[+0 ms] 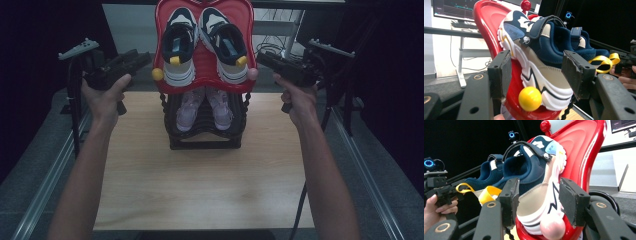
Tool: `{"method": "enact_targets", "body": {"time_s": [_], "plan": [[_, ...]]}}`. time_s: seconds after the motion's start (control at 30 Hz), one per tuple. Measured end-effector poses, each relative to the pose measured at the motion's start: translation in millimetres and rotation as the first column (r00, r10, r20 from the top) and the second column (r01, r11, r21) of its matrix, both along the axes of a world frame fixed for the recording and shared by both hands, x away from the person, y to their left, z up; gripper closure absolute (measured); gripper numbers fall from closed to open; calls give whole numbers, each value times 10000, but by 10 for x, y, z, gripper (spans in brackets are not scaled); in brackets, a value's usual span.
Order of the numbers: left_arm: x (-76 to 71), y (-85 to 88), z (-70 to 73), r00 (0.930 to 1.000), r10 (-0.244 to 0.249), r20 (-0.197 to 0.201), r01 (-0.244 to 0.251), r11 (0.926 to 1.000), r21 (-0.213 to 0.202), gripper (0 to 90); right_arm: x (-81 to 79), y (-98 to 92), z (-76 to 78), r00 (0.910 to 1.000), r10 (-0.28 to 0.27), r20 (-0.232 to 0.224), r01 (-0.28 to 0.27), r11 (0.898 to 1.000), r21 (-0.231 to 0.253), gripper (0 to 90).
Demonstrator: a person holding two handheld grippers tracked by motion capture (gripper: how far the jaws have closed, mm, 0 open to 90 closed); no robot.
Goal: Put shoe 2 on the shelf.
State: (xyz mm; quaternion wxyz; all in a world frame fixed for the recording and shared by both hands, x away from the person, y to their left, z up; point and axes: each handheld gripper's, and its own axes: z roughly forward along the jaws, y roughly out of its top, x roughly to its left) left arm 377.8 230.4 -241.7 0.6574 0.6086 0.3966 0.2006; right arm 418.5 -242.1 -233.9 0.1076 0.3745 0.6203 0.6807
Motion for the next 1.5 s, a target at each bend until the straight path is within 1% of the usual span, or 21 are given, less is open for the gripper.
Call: {"method": "enact_targets", "body": {"time_s": [0.13,0.27,0.37,0.53,0.67,0.83,1.0,1.13,1.23,1.33,1.43,1.5], "plan": [[-46,34,-57,10000,-54,-4,54,10000,-79,418,-33,-25,-73,10000,24,46,-24,9999,127,510],[-108,49,-138,9998,-189,-45,188,9997,-137,415,-71,-43,-165,10000,17,66,-18,9999,116,509],[-164,44,-227,9997,-240,-107,240,9997,9,414,-101,-60,-241,10000,10,88,-10,10000,90,508],[-234,67,-404,9991,-305,-307,304,9995,-43,413,-153,-94,-399,10000,-22,95,21,9999,138,505],[-289,100,-546,9985,-340,-429,333,9993,-164,413,-204,-118,-525,9999,-90,97,88,9998,190,505],[-359,116,-676,9977,-404,-549,398,9991,-113,411,-246,-149,-729,9999,-96,37,95,9996,261,501],[-446,142,-813,9970,-501,-593,488,9985,-232,409,-273,-185,-916,9999,-93,-85,95,9995,288,498],[-520,146,-963,9961,-546,-696,531,9983,-236,409,-317,-199,-1067,9998,-84,-187,89,9996,277,495],[-578,134,-1102,9947,-618,-821,605,9980,-182,407,-369,-206,-1180,9999,-100,-119,102,9999,118,492],[-627,122,-1227,9934,-673,-932,654,9976,-239,407,-418,-216,-1309,10000,-82,-39,82,9999,-69,489],[-682,104,-1375,9919,-690,-1069,673,9975,-197,406,-467,-227,-1446,9999,-13,-103,13,10000,-23,485],[-711,97,-1449,9912,-670,-1138,656,9977,-167,406,-493,-232,-1539,10000,-1,-80,0,10000,-84,483]]}}
